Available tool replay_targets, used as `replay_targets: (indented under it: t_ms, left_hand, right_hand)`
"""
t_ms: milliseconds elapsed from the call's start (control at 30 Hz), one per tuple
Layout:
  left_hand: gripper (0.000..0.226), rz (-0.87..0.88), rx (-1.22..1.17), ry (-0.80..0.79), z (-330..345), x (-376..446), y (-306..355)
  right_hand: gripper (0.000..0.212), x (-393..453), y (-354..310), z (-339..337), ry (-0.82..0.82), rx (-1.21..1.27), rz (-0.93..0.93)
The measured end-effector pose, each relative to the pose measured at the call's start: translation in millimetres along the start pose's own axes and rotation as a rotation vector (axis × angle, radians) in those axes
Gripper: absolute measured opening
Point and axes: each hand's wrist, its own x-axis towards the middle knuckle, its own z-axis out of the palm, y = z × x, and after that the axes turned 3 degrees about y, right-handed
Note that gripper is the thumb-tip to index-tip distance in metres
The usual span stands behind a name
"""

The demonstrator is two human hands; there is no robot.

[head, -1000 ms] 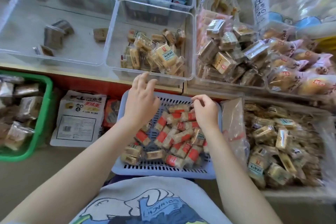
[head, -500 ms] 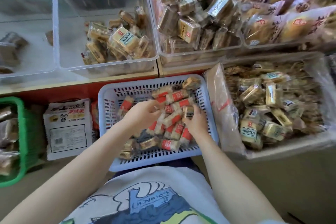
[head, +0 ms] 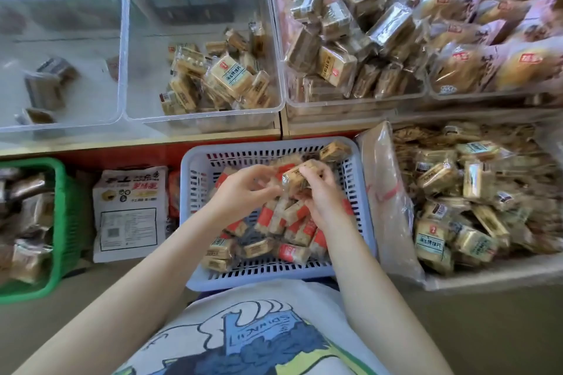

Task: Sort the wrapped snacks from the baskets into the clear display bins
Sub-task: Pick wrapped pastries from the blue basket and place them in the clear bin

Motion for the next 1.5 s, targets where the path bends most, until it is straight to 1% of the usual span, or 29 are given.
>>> replay_targets:
  t_ms: [33, 67, 167, 200, 267, 333, 367, 433, 467, 500, 567, 633, 700, 767, 800, 900, 1000, 1033, 1100, 1133, 1167, 1200, 1267, 1300, 1333, 1367, 1400, 1433, 1500]
  left_hand:
    - [0.041, 0.003, -0.09, 0.026, -3.8, -1.0, 3.2]
    - [0.043, 0.006, -0.186, 0.051, -8.7, -1.5, 6.0]
    - [0.042, 0.051, -0.383, 0.158, -23.7, -0.5, 11.3]
    - [0.037, 0.065, -0.417, 0.226, -29.8, -0.7, 13.3]
    - [0.028, 0.031, -0.498, 0.379, -43.9, -0.8, 18.8]
    - [0.018, -0.05, -0.593, 0.489, -60.2, -0.2, 20.6]
    - [0.018, -0.092, -0.645, 0.52, -70.8, 0.5, 19.1]
    - [0.022, -0.154, -0.765, 0.535, -87.3, 7.2, 15.4]
    - [0.023, -0.175, -0.828, 0.549, -96.5, 12.2, 12.6]
    - [0.025, -0.192, -0.888, 0.561, -105.2, 18.7, 8.6]
    - [0.026, -0.226, -0.982, 0.567, -118.8, 33.1, 2.9]
    - [0.02, -0.249, -1.007, 0.547, -125.7, 46.5, -4.2]
    - [0.018, -0.272, -1.001, 0.523, -127.6, 52.0, -9.0]
    - [0.038, -0.291, -0.992, 0.522, -126.3, 50.6, -11.0]
    - [0.043, -0.286, -0.969, 0.537, -125.6, 46.9, -10.7]
    - [0.025, -0.272, -0.845, 0.539, -116.4, 29.7, -14.8]
    - [0.019, -0.345, -0.742, 0.474, -91.7, 10.9, -34.4]
    - [0.019, -0.385, -0.708, 0.449, -81.3, 6.7, -45.8]
    - [0.021, -0.486, -0.655, 0.406, -59.3, 1.0, -72.3]
    - [0.021, -0.53, -0.647, 0.389, -48.6, -2.2, -85.8]
    - [0.019, -0.571, -0.643, 0.369, -39.0, -5.9, -97.0]
    - [0.018, -0.603, -0.626, 0.347, -30.4, -10.0, -106.5]
    - [0.018, -0.638, -0.593, 0.298, -15.0, -17.9, -121.4]
    - [0.019, -0.65, -0.595, 0.279, -8.8, -22.4, -125.5]
    - [0.019, -0.662, -0.604, 0.262, -3.7, -26.8, -128.9]
    - [0.02, -0.668, -0.608, 0.251, 0.7, -30.8, -131.5]
    - [0.02, -0.668, -0.598, 0.241, 4.2, -34.6, -133.9]
    - [0.02, -0.669, -0.58, 0.231, 6.9, -38.1, -136.6]
    - [0.021, -0.671, -0.565, 0.227, 9.3, -43.4, -139.0]
  right_hand:
    - [0.04, -6.4, -11.2, 7.0, -0.08, 0.074, -0.011]
    - [0.04, -13.5, -23.8, 15.1, -0.146, 0.075, -0.038]
    - [0.053, -34.0, -59.6, 44.0, -0.248, -0.076, -0.143]
    - [0.054, -38.8, -69.6, 54.1, -0.266, -0.138, -0.177]
    - [0.05, -43.1, -83.4, 70.7, -0.293, -0.269, -0.261]
    - [0.051, -40.6, -93.7, 84.6, -0.239, -0.461, -0.395]
    - [0.048, -36.6, -96.3, 92.0, -0.173, -0.574, -0.487]
    - [0.041, -24.3, -99.7, 96.6, -0.015, -0.867, -0.74]
    - [0.042, -16.5, -99.4, 99.4, 0.027, -1.039, -0.875]
    - [0.047, -11.9, -97.9, 102.2, 0.023, -1.21, -0.958]
    - [0.056, -2.8, -89.9, 105.1, -0.034, -1.472, -0.936]
    - [0.064, 2.9, -79.7, 103.1, -0.052, -1.618, -0.916]
    - [0.069, 4.6, -74.5, 101.2, -0.038, -1.656, -0.941]
    - [0.071, 4.5, -73.3, 101.6, -0.039, -1.652, -0.944]
    - [0.072, 4.9, -73.2, 101.5, -0.042, -1.647, -0.942]
    - [0.073, 4.6, -73.8, 99.9, -0.074, -1.632, -0.925]
    - [0.067, -0.1, -76.2, 103.2, -0.075, -1.518, -0.917]
    - [0.063, -4.7, -73.7, 103.6, -0.03, -1.445, -0.976]
    - [0.051, -11.8, -54.8, 99.6, 0.086, -1.331, -1.183]
    - [0.042, -13.0, -39.7, 96.5, 0.108, -1.298, -1.235]
    - [0.034, -13.0, -23.2, 92.9, 0.069, -1.302, -1.195]
    - [0.025, -13.8, -8.7, 89.8, -0.039, -1.343, -1.051]
    - [0.015, -8.1, 24.2, 83.2, -0.3, -1.534, -0.574]
    - [0.016, -3.0, 41.9, 77.6, -0.414, -1.635, -0.389]
    - [0.024, 1.1, 59.6, 70.1, -0.505, -1.721, -0.264]
    - [0.037, 4.0, 77.8, 61.5, -0.576, -1.797, -0.192]
    - [0.05, 6.9, 94.9, 52.8, -0.628, -1.866, -0.164]
    - [0.057, 8.9, 109.2, 44.6, -0.653, -1.927, -0.172]
    - [0.052, 10.9, 125.1, 34.4, -0.627, -1.961, -0.264]
